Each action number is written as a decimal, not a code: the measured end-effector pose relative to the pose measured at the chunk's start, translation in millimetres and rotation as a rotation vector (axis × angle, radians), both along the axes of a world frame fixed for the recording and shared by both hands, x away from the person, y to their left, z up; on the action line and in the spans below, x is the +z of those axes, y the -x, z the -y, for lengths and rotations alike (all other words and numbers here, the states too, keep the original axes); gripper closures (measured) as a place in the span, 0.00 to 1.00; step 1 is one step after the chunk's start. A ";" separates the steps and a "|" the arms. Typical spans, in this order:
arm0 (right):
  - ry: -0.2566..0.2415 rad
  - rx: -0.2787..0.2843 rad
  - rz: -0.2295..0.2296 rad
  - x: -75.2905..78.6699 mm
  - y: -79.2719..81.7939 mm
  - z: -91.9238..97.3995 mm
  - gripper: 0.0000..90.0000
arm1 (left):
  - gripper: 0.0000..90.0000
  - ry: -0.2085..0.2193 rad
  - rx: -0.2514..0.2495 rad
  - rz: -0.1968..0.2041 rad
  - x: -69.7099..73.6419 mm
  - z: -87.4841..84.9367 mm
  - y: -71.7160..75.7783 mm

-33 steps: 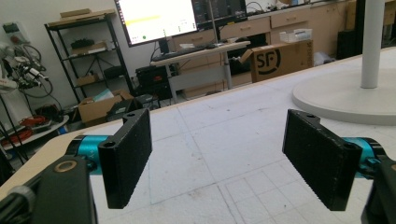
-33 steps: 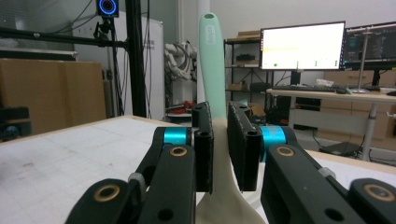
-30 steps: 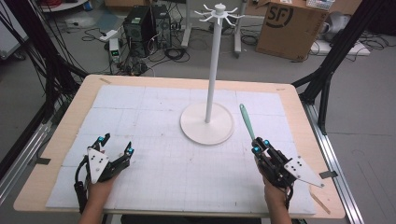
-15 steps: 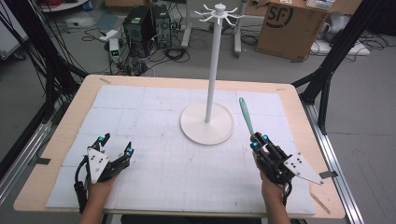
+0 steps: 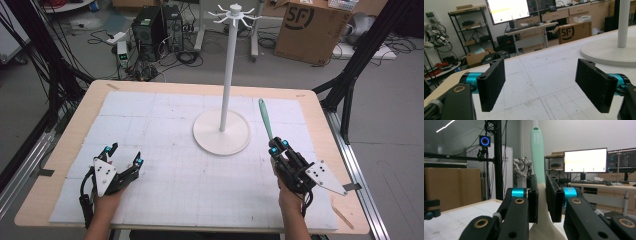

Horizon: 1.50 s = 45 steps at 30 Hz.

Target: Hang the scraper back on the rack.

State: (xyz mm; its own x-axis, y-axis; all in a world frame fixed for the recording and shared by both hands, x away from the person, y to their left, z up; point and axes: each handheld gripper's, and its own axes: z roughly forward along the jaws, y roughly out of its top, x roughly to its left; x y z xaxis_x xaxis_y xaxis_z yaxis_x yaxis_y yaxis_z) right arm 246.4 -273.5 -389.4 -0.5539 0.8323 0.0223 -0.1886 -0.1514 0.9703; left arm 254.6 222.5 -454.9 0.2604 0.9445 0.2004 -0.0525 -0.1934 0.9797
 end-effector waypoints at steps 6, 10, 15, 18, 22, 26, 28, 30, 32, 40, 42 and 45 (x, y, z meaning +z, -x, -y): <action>-0.001 -0.015 0.025 8.4 -2.3 -0.6 0.91 | 0.27 0.000 0.000 0.000 0.0 -0.1 0.0; -0.007 -0.019 0.041 14.9 -4.6 -1.5 0.91 | 0.27 0.000 -0.001 0.000 0.0 0.0 0.0; -0.012 -0.017 0.054 22.8 -7.1 -4.2 0.91 | 0.27 0.003 -0.002 0.001 0.0 -0.1 -0.2; -0.020 -0.014 0.061 27.2 -9.6 -5.6 0.91 | 0.27 0.004 -0.002 0.001 -0.1 0.0 -0.3; -0.012 -0.012 0.068 34.0 -12.9 -8.2 0.91 | 0.27 0.003 -0.002 0.001 0.0 -0.1 -0.3; -0.011 -0.013 0.082 41.4 -15.6 -10.2 0.91 | 0.27 0.006 -0.002 0.002 -0.1 0.0 -0.4; -0.009 -0.014 0.084 44.7 -17.0 -11.0 0.91 | 0.27 0.006 -0.002 0.002 -0.1 0.0 -0.4; -0.006 -0.015 0.091 47.9 -18.3 -11.9 0.91 | 0.27 0.003 -0.002 0.001 0.0 -0.1 -0.3; -0.006 -0.019 0.099 50.9 -19.9 -12.7 0.91 | 0.27 0.003 -0.002 0.001 0.0 -0.1 -0.3; 0.003 -0.029 0.113 63.9 -28.1 -16.5 0.91 | 0.27 0.006 0.000 0.001 -0.1 -0.1 -0.4; 0.003 -0.030 0.114 66.8 -29.7 -17.5 0.91 | 0.27 0.008 -0.001 0.002 -0.1 0.0 -0.5; 0.000 -0.031 0.117 70.4 -31.7 -18.9 0.91 | 0.27 0.005 -0.001 0.000 0.0 -0.2 -0.4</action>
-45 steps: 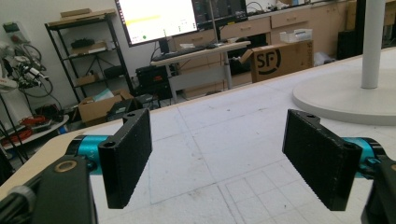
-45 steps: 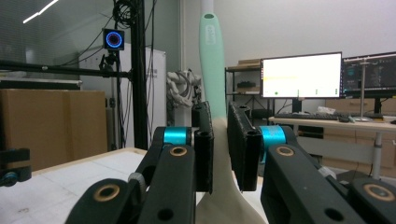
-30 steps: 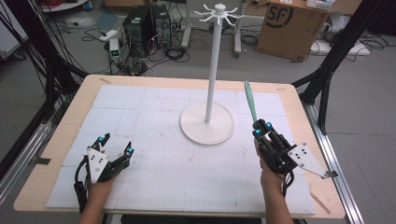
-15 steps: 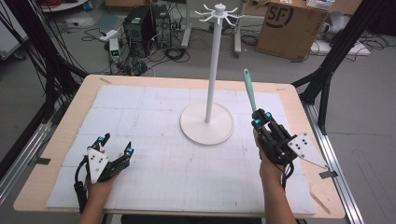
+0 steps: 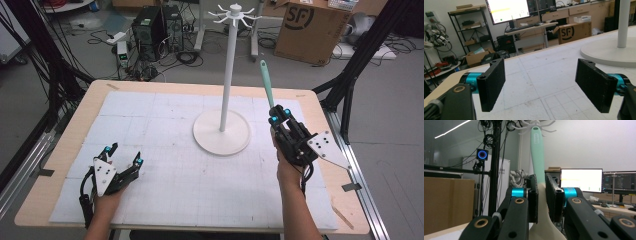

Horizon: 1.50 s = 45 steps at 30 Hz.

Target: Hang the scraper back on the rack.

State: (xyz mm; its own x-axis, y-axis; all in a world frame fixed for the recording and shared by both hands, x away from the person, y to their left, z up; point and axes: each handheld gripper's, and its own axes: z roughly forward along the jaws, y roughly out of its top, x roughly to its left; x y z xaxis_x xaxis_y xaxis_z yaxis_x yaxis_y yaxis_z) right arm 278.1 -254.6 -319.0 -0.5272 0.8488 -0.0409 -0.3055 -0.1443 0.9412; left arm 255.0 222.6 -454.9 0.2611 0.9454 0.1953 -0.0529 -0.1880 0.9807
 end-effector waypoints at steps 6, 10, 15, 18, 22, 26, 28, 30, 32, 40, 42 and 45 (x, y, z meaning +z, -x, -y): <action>-0.006 -0.004 -0.004 3.9 -5.9 -1.4 0.91 | 0.27 0.000 0.000 0.000 0.0 0.0 0.0; -0.011 -0.007 -0.007 7.4 -8.6 -2.6 0.91 | 0.27 0.000 0.000 0.001 0.0 0.0 -0.1; -0.002 -0.005 0.007 16.2 -11.2 -4.9 0.91 | 0.28 0.000 0.000 0.001 0.0 0.0 0.0; -0.003 -0.003 0.017 23.5 -12.3 -6.4 0.91 | 0.28 0.000 0.001 0.000 0.0 -0.1 -0.1; 0.003 -0.002 0.029 32.1 -13.8 -9.3 0.91 | 0.28 -0.002 0.001 0.001 0.1 -0.1 0.1; 0.004 -0.005 0.035 36.1 -15.6 -12.8 0.91 | 0.27 -0.004 -0.001 -0.001 0.1 -0.2 0.2; 0.004 -0.003 0.034 36.2 -17.5 -14.5 0.91 | 0.28 -0.005 0.000 -0.001 0.1 -0.2 0.2; 0.008 -0.006 0.030 35.9 -19.9 -16.1 0.91 | 0.27 -0.004 0.000 0.000 0.1 -0.1 0.1; 0.007 -0.006 0.021 35.4 -22.3 -17.4 0.91 | 0.27 -0.002 0.000 0.001 0.1 -0.1 0.0; 0.009 -0.011 0.026 40.4 -30.2 -22.3 0.91 | 0.28 -0.001 -0.001 0.001 0.0 0.0 0.0; 0.010 -0.012 0.028 43.1 -31.8 -22.8 0.91 | 0.28 0.000 -0.001 0.002 0.0 0.1 -0.1; -0.005 -0.016 0.030 45.3 -34.6 -22.5 0.91 | 0.28 0.002 0.000 0.002 0.0 0.2 -0.2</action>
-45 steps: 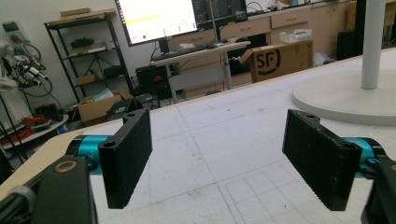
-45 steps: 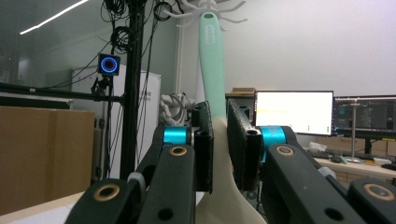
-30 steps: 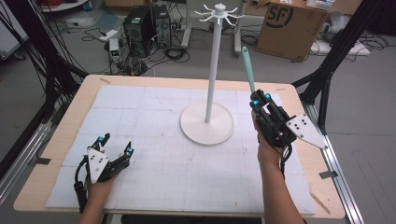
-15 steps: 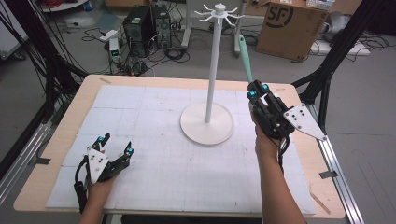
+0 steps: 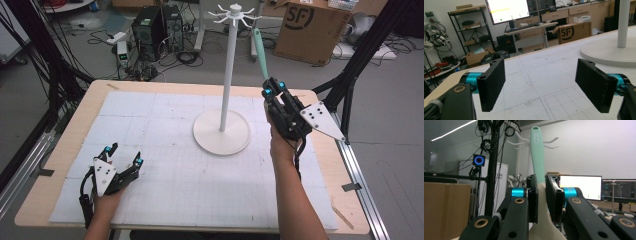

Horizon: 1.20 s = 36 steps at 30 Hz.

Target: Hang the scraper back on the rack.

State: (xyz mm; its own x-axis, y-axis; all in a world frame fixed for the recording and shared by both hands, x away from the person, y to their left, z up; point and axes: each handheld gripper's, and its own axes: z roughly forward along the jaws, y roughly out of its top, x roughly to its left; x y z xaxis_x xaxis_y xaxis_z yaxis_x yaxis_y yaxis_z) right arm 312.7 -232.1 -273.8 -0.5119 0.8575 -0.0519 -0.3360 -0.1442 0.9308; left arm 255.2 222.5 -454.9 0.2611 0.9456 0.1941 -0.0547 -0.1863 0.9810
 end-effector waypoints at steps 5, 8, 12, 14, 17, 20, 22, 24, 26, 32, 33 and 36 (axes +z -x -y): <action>-0.013 -0.002 0.006 -0.8 -2.8 0.5 0.91 | 0.28 -0.002 0.000 -0.001 0.0 -0.2 0.1; -0.006 0.001 0.005 -1.0 -3.4 -1.5 0.91 | 0.28 -0.002 0.000 -0.001 0.0 0.0 0.1; -0.006 -0.002 0.006 -1.7 -5.3 -2.8 0.91 | 0.28 -0.004 0.000 -0.001 0.0 -0.1 0.2; -0.010 -0.002 0.006 -1.9 -6.5 -2.8 0.91 | 0.28 -0.002 0.000 0.000 0.0 0.0 0.1; -0.012 -0.002 0.006 -1.1 -6.7 -2.9 0.91 | 0.28 -0.002 0.001 -0.001 0.0 -0.2 0.0; -0.011 0.002 0.011 1.7 -6.7 -4.5 0.91 | 0.28 -0.003 0.000 -0.001 0.0 -0.2 0.1; -0.007 0.006 0.012 4.3 -6.7 -6.2 0.91 | 0.28 -0.005 -0.001 -0.002 0.1 -0.2 0.2; -0.003 -0.001 0.011 6.6 -6.9 -7.5 0.91 | 0.28 -0.003 -0.001 -0.001 0.0 -0.1 0.1; -0.005 0.000 0.011 8.3 -7.3 -8.1 0.91 | 0.28 -0.003 -0.001 -0.001 0.0 -0.1 0.1; 0.003 -0.003 0.005 8.4 -9.3 -9.2 0.91 | 0.28 -0.004 -0.001 -0.001 0.1 -0.2 0.2; 0.000 0.000 0.002 8.3 -9.3 -9.0 0.91 | 0.28 -0.005 -0.002 -0.002 0.0 -0.2 0.3; -0.004 0.003 -0.006 8.0 -10.1 -8.9 0.91 | 0.28 -0.005 -0.002 -0.002 0.0 -0.2 0.3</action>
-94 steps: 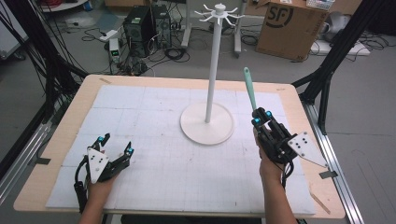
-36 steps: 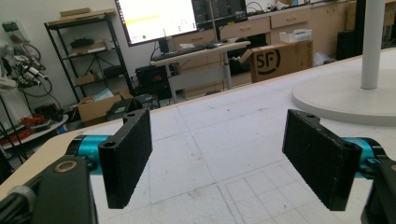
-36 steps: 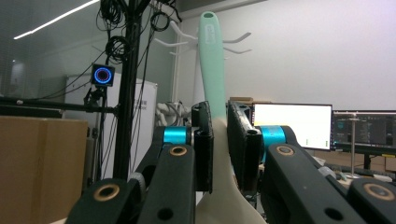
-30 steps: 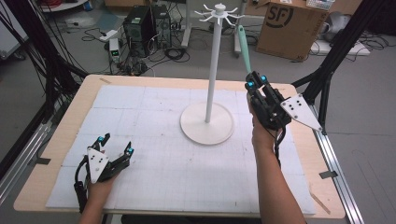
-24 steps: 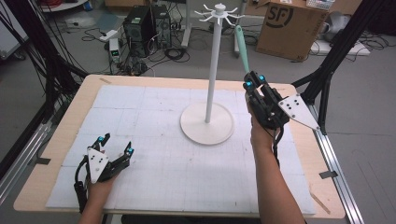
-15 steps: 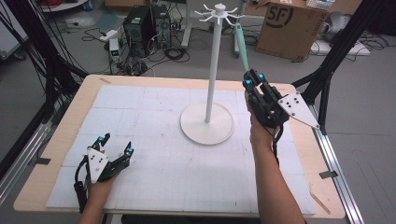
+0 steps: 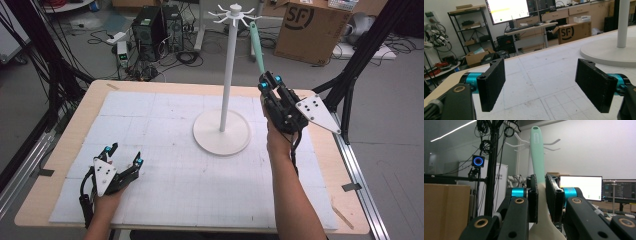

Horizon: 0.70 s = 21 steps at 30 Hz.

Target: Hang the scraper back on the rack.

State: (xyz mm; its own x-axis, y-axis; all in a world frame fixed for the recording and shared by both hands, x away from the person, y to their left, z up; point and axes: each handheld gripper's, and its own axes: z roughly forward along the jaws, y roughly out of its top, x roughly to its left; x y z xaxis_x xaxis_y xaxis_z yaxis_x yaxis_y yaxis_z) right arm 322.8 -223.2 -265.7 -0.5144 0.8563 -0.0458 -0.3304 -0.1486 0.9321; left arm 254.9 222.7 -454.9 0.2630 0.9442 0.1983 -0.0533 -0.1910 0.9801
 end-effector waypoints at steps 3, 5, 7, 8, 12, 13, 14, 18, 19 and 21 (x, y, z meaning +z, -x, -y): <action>0.003 -0.004 -0.002 -0.4 -1.6 0.6 0.91 | 0.28 0.001 0.000 0.000 0.0 0.0 0.0; 0.000 -0.004 -0.006 -0.7 -2.3 1.4 0.91 | 0.28 0.001 0.000 0.001 0.0 0.1 0.0; 0.001 -0.001 -0.009 -0.8 -2.8 1.5 0.91 | 0.28 0.002 0.001 0.001 0.0 0.1 -0.1; 0.000 -0.004 -0.010 -1.0 -3.3 1.6 0.91 | 0.28 0.002 0.001 0.001 0.0 0.1 -0.1; -0.001 0.005 -0.009 -0.7 -3.6 0.4 0.91 | 0.28 0.000 0.000 0.000 0.0 0.0 0.0; -0.001 0.004 -0.011 -0.5 -3.7 0.0 0.91 | 0.28 0.001 0.000 0.000 0.0 0.0 0.0; 0.001 0.005 -0.010 -0.4 -3.9 -0.3 0.91 | 0.28 0.002 0.001 0.001 0.0 0.0 -0.1; 0.003 0.003 -0.016 -0.5 -5.5 -1.2 0.91 | 0.28 0.001 0.001 0.001 0.0 0.0 0.0; 0.004 0.003 -0.018 -0.8 -6.2 -1.3 0.91 | 0.28 0.004 0.001 0.001 0.0 0.1 -0.1; 0.002 -0.001 -0.019 -1.3 -7.2 -1.5 0.91 | 0.28 0.003 0.001 0.001 0.0 0.1 0.0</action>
State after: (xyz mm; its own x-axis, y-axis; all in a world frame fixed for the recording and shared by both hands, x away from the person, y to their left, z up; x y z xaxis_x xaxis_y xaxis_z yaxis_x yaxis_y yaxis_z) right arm 329.9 -221.7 -267.0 -0.5145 0.8566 -0.0381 -0.3126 -0.1460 0.9386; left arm 254.9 222.6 -454.9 0.2621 0.9450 0.1954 -0.0539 -0.1878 0.9807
